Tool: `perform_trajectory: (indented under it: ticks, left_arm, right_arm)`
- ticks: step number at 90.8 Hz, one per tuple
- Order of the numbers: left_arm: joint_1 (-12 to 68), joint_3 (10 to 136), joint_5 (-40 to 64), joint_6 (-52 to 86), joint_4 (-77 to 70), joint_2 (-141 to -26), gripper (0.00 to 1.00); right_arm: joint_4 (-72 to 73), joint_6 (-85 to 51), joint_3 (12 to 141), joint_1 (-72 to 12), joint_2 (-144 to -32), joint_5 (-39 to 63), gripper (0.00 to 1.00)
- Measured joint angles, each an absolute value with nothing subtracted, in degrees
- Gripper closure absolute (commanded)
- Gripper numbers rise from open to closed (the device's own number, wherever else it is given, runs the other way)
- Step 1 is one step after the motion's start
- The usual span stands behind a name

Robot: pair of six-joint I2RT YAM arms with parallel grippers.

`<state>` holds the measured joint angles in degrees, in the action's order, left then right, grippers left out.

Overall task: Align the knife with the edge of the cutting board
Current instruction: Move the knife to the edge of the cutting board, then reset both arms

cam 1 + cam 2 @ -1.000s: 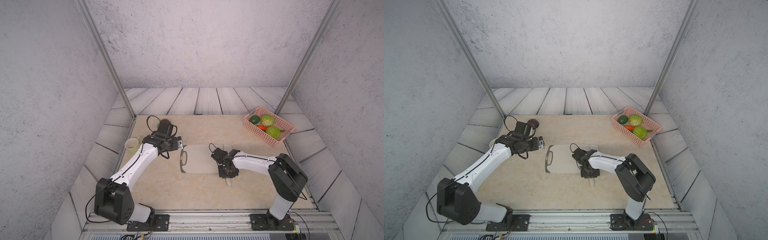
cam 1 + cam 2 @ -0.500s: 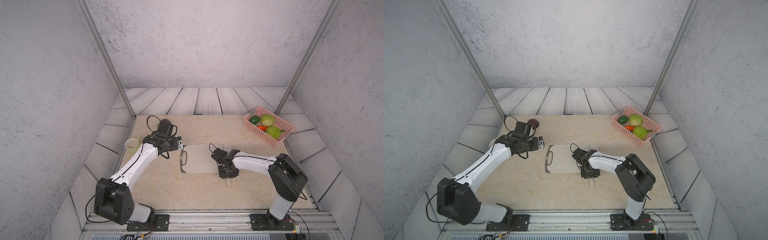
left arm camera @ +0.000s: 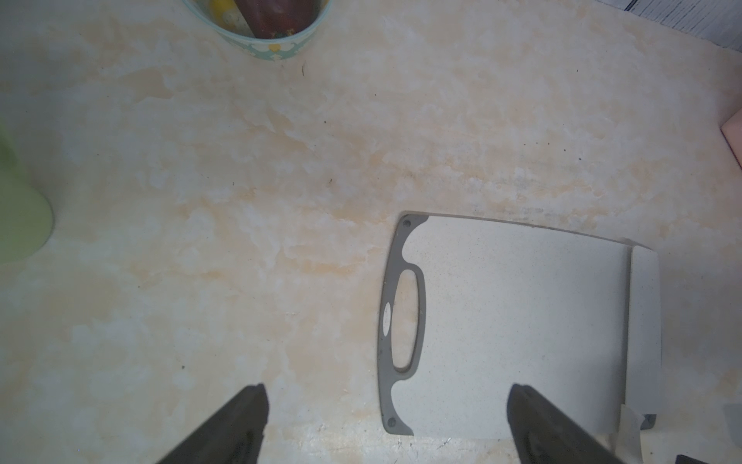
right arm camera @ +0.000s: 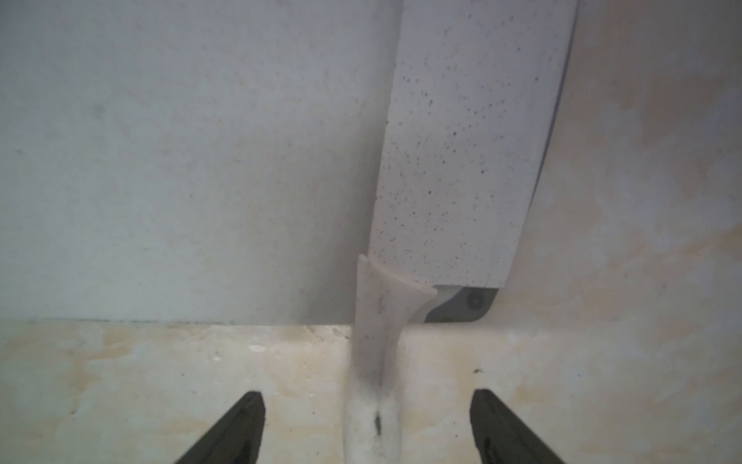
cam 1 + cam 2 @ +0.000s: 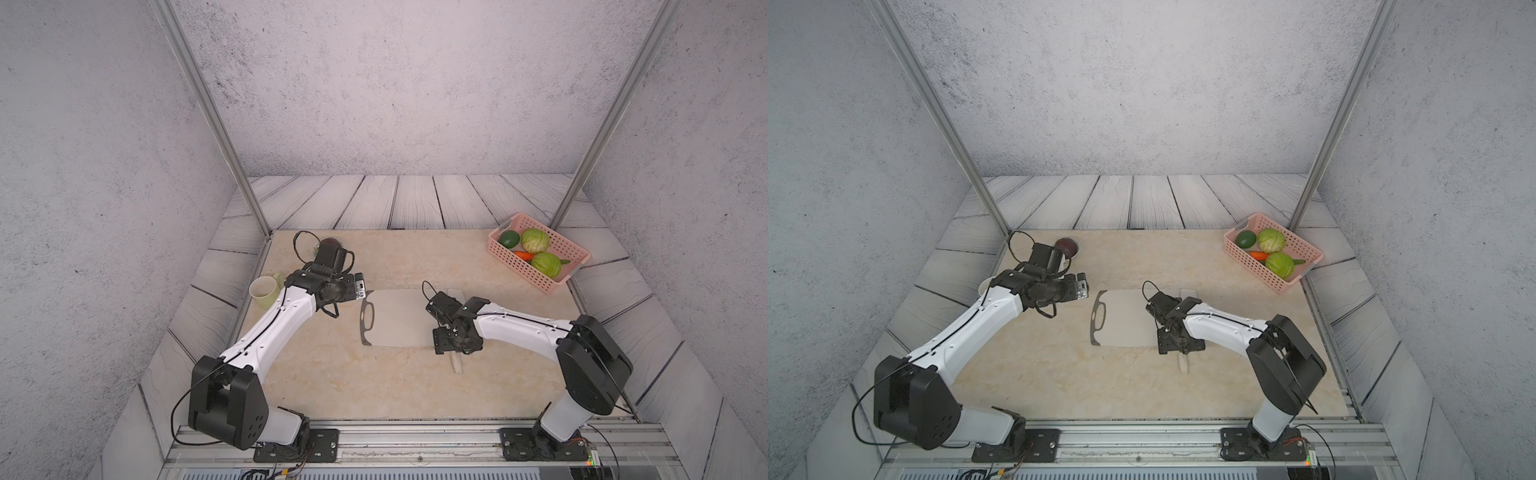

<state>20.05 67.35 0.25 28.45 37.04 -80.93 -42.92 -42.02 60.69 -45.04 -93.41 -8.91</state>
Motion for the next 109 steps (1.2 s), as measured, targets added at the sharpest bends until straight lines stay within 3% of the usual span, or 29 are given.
perform_trajectory:
  ticks: [35,84,109]
  left_arm:
    - [20.05,67.35,0.23,28.45,37.04,-80.93,0.02]
    - [20.05,67.35,-2.22,28.42,37.06,-80.86,0.02]
    - [19.88,67.24,-7.55,28.23,37.06,-77.32,0.02]
  right_arm:
    - [-44.01,-37.34,61.14,-42.37,-84.71,-7.51,0.01]
    - [-45.06,-30.17,62.17,-17.21,-72.25,5.23,0.01]
    - [-41.56,-30.04,62.19,-11.00,-71.79,8.69,0.01]
